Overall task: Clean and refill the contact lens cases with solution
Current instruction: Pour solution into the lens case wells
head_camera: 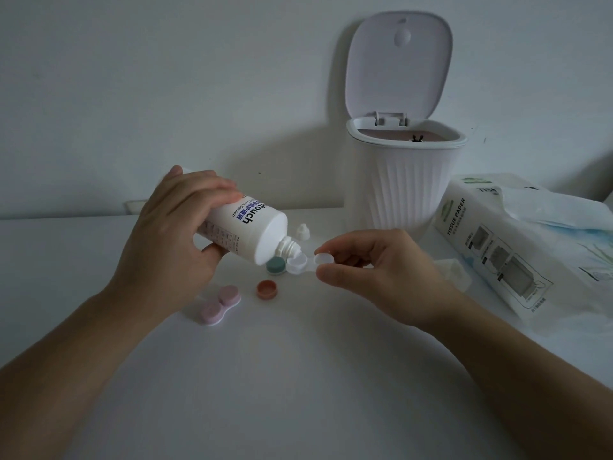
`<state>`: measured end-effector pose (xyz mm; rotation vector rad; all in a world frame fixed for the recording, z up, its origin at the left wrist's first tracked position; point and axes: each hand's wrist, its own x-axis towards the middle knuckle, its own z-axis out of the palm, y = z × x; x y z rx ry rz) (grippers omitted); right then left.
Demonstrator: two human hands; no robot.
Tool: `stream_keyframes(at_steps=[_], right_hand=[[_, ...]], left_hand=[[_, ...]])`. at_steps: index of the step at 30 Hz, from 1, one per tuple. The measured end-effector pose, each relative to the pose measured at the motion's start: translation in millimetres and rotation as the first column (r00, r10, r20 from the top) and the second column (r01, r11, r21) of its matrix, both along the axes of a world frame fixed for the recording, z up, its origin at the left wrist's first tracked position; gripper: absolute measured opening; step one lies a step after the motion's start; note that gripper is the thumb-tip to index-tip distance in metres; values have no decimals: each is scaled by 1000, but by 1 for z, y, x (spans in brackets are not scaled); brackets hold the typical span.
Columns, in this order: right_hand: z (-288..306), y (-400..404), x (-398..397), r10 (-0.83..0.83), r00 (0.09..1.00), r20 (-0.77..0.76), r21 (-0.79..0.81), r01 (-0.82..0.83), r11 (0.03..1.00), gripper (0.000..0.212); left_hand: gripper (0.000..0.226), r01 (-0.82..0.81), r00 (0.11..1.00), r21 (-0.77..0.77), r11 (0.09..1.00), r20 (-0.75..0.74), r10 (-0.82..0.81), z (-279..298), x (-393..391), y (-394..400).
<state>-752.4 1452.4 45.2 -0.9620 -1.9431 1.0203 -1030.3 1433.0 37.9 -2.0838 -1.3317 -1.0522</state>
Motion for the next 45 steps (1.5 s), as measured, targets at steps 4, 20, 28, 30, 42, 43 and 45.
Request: stream_keyframes(at_steps=[4,20,28,30,42,43,45], right_hand=[[0,1,0,-10,1000,-9,-4,10,1000,11],[-1,2,1,-13,1000,-22,3,13,1000,10],[-1,3,0,-15,999,-33,-8,15,1000,12],[-1,3,0,-6,1000,-30,-9,6,1000,11],[-3,6,1,-18,1000,-20,10,19,1000,13],[-4,6,1,-15,1000,-24,10,16,1000,12],[-4,6,1,-11,999,-30,13,11,1000,11]], left_hand=[[63,3,1000,10,1000,0,-3,-1,0,0],[64,-7,1000,13,1000,14,7,1,2,-1],[66,-12,997,-29,999,73,15,0,-1,-3],[67,-12,996,-36,999,89,15,0,-1,-3],[80,-27,992,-51,998,122,33,-1,2,-4],[81,-30,992,-54,998,121,36,-1,2,-4],[79,-27,993,-55,998,114,33,-1,0,-4]])
